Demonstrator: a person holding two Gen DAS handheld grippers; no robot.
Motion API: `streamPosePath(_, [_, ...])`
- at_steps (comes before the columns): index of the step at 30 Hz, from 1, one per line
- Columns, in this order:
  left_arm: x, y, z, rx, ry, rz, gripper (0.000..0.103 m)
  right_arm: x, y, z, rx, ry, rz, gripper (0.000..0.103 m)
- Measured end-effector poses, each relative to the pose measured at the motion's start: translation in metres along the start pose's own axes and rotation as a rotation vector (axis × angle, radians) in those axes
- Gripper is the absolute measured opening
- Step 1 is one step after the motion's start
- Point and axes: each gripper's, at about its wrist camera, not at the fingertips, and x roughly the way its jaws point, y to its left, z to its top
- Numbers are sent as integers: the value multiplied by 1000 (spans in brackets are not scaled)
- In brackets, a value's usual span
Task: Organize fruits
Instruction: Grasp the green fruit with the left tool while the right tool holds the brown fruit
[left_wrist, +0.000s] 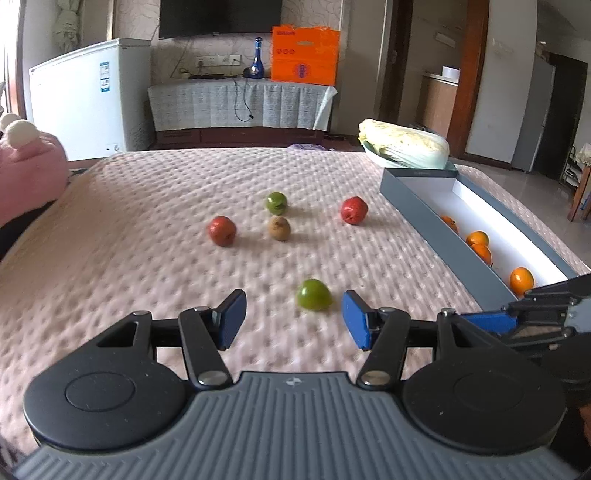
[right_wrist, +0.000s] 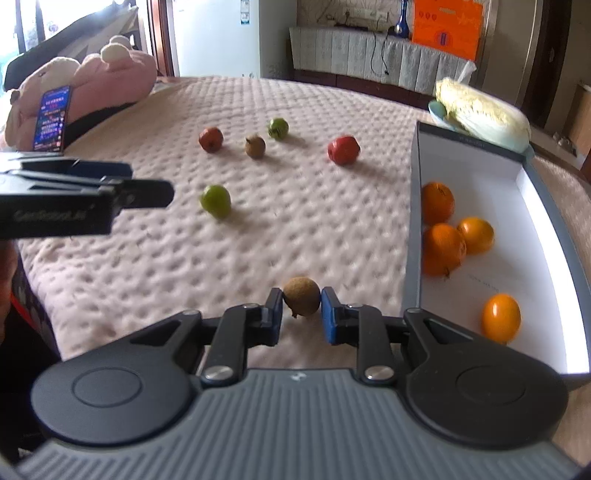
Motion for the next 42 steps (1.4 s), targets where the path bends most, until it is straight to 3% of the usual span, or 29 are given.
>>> streamPosePath(16, [51, -20, 5, 26, 60, 47, 62, 0, 2, -2, -24, 3, 5, 25])
streamPosePath(18, [55, -22, 6, 30, 64, 52, 58, 1, 2, -1, -21, 3, 3, 25])
streamPosePath(23, [67, -27, 3, 37, 104, 59, 35, 1, 3, -1, -18, 2, 1, 25])
streamPosePath(42, [43, -20, 6, 36, 56, 62, 32, -11, 11, 5, -16, -39, 12, 26])
